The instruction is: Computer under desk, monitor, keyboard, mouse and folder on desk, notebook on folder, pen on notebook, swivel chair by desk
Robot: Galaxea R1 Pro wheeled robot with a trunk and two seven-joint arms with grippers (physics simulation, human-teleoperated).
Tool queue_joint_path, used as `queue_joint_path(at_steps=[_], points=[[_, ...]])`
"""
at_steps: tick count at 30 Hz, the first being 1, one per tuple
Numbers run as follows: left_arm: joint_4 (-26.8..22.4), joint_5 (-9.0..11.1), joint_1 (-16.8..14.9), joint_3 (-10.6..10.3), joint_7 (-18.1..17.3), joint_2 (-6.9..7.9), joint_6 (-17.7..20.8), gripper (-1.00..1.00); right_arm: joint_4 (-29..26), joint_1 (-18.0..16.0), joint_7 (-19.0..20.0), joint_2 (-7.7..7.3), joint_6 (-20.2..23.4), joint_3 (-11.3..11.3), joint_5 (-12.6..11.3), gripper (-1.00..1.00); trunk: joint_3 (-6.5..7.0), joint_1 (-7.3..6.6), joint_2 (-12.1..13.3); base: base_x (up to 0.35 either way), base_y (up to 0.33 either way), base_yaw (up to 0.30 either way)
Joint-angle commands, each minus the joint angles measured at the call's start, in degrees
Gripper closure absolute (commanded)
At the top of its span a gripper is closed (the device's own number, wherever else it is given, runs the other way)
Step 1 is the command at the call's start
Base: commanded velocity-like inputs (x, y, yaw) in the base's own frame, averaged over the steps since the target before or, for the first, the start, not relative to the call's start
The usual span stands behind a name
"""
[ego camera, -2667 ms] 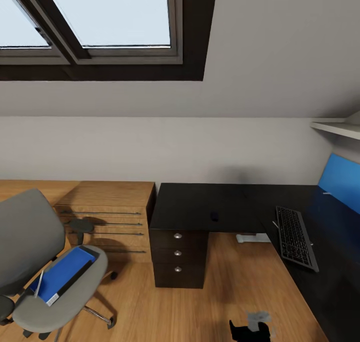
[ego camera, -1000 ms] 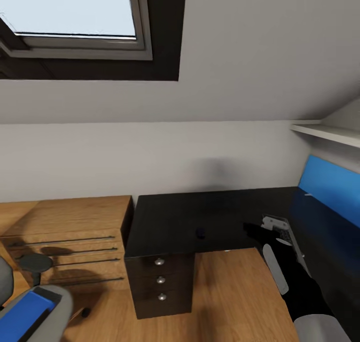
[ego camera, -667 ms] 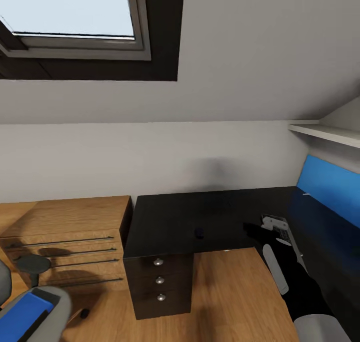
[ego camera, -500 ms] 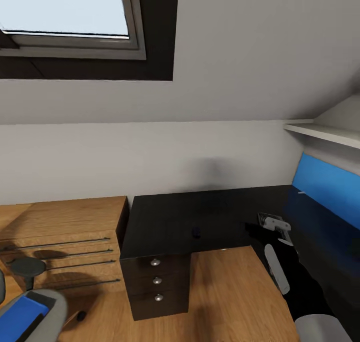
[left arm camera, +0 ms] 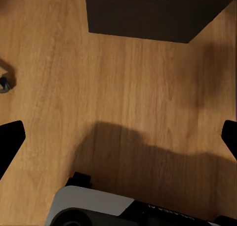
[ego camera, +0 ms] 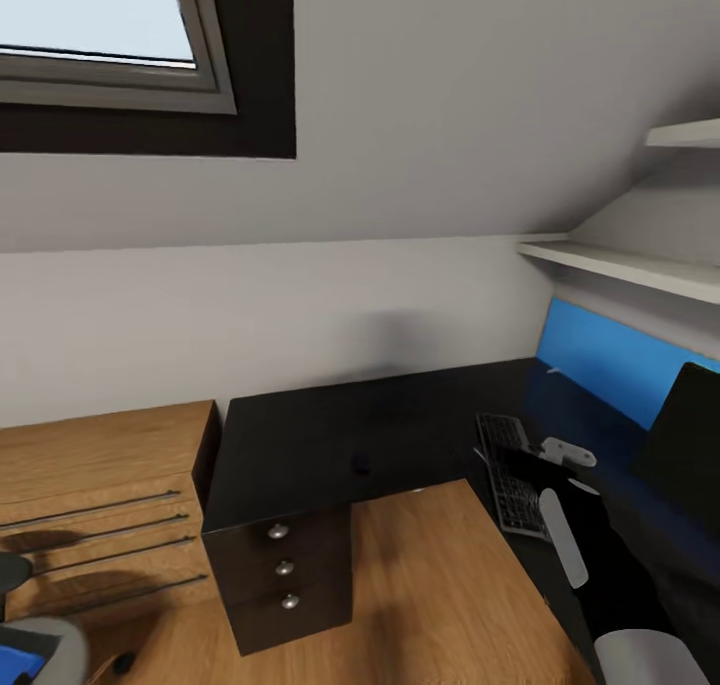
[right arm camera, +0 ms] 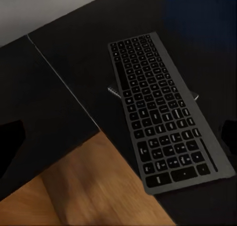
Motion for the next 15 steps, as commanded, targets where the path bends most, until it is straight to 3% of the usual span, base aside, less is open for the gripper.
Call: queue_joint_path(at_steps=[1, 8, 15], points=[[0.06, 0.33, -0.05, -0.11, -0.09, -0.01, -0.18, -1.00, -0.02, -0.04, -0.45, -0.02, 0.24, -0.06, -0.59, -1.00, -0.13, 0.03, -0.11, 0.000, 0.000, -0.263], [0.06, 0.33, -0.05, -0.11, -0.09, -0.01, -0.20, -1.00, 0.67, -0.04, -0.46, -0.02, 1.43, -0.48, -0.65, -1.00, -0.35, 0.03, -0.11, 0.000, 0.000, -0.254], [0.06, 0.33, -0.05, -0.11, -0.09, 0.06, -0.20, -1.00, 1.09, -0.04, -0.39, -0.02, 1.59, -0.79, -0.55, -1.00, -0.65, 0.03, -0.11, 0.185, 0.000, -0.066]])
